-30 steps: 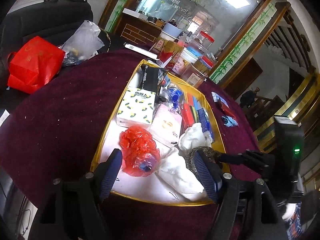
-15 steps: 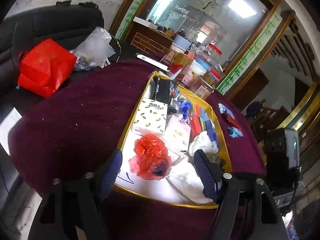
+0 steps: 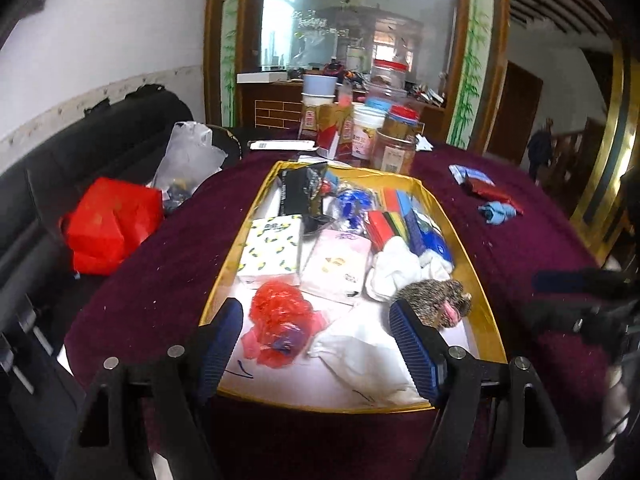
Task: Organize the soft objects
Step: 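Grasp the light blue towel with the right gripper while the left grasps the light blue socks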
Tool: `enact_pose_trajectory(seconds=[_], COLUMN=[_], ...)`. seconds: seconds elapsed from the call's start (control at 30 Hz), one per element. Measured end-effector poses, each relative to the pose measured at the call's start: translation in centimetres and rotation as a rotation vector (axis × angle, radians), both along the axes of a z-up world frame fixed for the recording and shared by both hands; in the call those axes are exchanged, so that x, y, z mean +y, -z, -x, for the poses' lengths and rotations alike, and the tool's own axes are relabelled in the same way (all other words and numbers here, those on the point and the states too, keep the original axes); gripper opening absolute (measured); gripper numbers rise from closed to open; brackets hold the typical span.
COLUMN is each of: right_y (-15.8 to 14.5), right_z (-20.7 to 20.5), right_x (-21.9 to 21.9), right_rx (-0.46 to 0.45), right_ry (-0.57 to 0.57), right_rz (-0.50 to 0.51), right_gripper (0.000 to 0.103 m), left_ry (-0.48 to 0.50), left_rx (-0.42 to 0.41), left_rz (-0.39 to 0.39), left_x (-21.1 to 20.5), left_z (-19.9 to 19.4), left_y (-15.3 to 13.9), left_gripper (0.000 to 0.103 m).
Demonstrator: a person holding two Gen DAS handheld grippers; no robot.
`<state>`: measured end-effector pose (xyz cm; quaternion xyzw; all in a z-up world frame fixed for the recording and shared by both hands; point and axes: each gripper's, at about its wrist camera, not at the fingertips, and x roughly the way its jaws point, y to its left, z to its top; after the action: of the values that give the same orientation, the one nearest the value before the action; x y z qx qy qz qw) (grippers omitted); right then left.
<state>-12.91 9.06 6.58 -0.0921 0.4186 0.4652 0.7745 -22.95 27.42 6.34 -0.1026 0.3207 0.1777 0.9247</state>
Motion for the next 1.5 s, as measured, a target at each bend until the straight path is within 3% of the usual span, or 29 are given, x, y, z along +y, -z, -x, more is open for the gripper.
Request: enact_pose_trajectory(seconds=[0.5,1.07,1.5], right_y=[2.0,3.0,3.7], right_z=[-4.0,-9.1,-10.3], right_x=[-11.0,-29.0,-34.8], right_rx=[0.005,0.008,0.043], right_ry=[0.235,0.616,0.767], right_rz=[-0.01,0.023,0.006], right_gripper=[0.084,0.084,0.084], left_ry=[0.107,0.204,0.242], left_rx=[0.092,0.151,0.183], left_rz=[-0.115,-0.229,-0.234], left_x=[-7.2,-13.0,-14.3], left_z=[-2.8,-5.1,-6.0], left_y=[-0.4,-0.5,0.2], left_gripper=[0.08,0.081,0.082])
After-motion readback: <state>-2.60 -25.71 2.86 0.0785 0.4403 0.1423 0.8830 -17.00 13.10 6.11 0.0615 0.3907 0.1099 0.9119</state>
